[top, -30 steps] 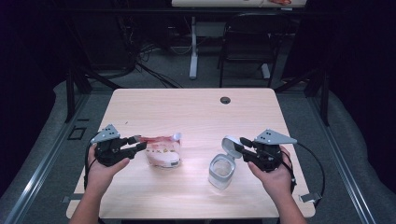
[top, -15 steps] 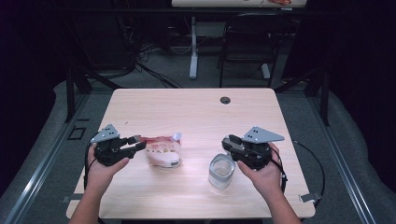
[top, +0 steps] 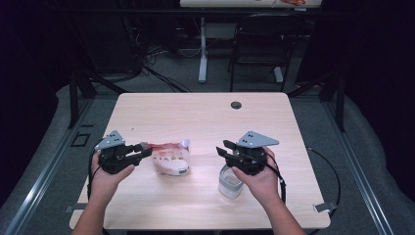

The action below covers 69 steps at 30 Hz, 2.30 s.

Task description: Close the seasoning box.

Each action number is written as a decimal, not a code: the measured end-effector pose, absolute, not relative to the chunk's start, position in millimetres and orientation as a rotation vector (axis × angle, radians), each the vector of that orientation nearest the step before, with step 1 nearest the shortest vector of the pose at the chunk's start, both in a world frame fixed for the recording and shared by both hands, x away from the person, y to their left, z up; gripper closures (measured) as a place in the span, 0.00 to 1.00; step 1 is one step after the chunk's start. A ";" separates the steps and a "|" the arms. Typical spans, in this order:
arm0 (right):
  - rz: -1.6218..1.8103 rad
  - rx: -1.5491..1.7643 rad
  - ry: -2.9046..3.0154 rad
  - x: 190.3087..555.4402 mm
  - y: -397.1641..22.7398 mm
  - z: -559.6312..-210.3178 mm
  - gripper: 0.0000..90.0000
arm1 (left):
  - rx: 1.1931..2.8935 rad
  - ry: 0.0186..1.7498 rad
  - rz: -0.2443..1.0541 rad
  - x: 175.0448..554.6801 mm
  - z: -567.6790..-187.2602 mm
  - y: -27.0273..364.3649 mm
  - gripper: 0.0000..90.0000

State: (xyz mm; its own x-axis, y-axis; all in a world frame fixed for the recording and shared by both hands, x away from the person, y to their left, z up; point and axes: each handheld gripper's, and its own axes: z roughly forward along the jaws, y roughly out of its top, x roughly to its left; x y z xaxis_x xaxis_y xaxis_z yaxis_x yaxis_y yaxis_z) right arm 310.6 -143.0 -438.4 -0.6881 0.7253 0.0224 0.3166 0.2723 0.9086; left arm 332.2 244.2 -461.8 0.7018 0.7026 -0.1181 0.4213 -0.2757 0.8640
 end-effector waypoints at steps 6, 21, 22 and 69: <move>1.397 0.928 2.170 315.1 -131.7 -441.6 0.73 | 1.923 0.862 0.349 332.9 -462.5 243.8 0.76; 1.433 0.852 2.260 325.9 -98.6 -452.6 0.73 | 1.920 0.859 0.334 333.8 -465.2 243.6 0.79; 1.434 0.841 2.269 326.0 -95.0 -453.2 0.72 | 1.919 0.860 0.334 333.4 -465.1 243.6 0.79; 1.443 0.780 2.293 330.3 -65.7 -448.4 0.79 | 1.936 0.837 0.321 327.1 -460.8 239.0 0.89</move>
